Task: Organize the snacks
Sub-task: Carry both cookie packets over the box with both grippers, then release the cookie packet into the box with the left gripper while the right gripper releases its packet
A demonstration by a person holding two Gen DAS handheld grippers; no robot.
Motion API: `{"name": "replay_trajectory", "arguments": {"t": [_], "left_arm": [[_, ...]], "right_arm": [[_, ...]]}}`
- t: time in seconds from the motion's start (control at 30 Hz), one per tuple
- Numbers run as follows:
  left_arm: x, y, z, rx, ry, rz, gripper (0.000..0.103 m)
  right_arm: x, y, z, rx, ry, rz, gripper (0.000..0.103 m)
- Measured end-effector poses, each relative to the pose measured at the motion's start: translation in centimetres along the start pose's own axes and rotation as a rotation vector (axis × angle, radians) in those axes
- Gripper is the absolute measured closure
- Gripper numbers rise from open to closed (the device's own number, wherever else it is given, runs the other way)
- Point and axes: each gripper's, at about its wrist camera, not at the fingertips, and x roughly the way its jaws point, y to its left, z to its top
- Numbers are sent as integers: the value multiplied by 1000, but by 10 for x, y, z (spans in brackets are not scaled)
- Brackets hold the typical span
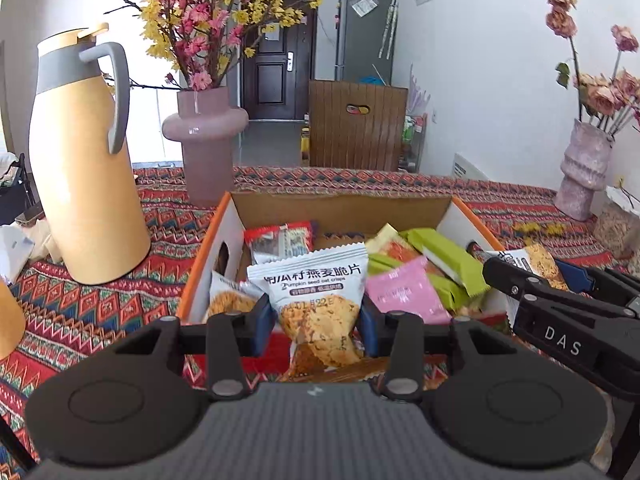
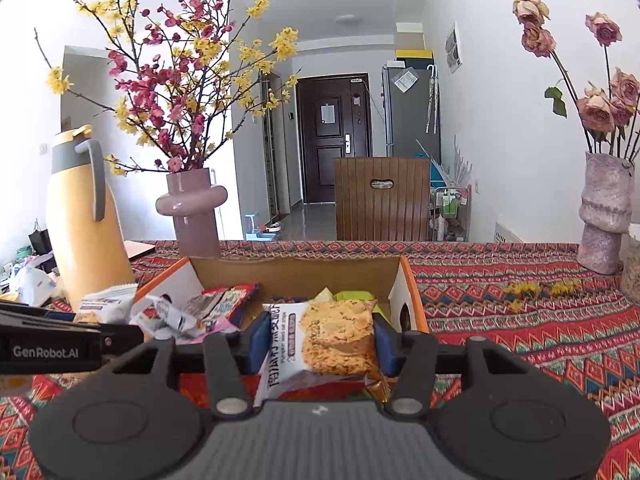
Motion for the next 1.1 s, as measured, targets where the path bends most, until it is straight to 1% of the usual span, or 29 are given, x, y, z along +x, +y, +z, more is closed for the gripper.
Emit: {"name": "replay_trajectory", "arguments": {"t": [0.23,0.3,0.4,0.5,0.67,0.8,0.83,0.87,0.9,0.93,0.97,1.0,1.03,1.07,1.1], "left_arm": [[31,17,21,-49,-27,43,60],[38,20,24,-53,-39,49,60],[48,23,26,-60,-62,89,60],[56,27,23,-65,-89,112,60],[67,31,16,-60,-97,110,60],[62,35,15,-80,-109,98,58],[60,36,15,-82,-117,98,53],[58,36,14,-83,-124,100,42],[57,36,14,-86,-133,107,35],[54,36,14,-92,-147,118,21],[51,37,13,-97,-168,122,14],[48,38,13,-102,-183,121,12],[45,39,13,-110,-194,119,2],[42,40,12,-121,-210,122,0],[41,41,12,-129,-222,128,0]], "right_arm": [[38,4,14,0,19,-33,52],[47,5,15,0,18,-45,52],[58,5,14,18,12,-80,52],[68,7,10,17,6,-110,52],[74,11,3,-2,1,-117,52],[75,11,1,-1,5,-107,51],[74,11,1,0,7,-103,49],[73,11,0,3,6,-105,44],[71,10,0,9,3,-105,38],[69,8,0,22,1,-100,34],[68,6,0,34,-2,-93,29],[65,4,0,44,-7,-89,26],[63,3,0,52,-11,-90,22],[61,1,0,61,-17,-92,13],[60,0,0,67,-20,-92,9]]}}
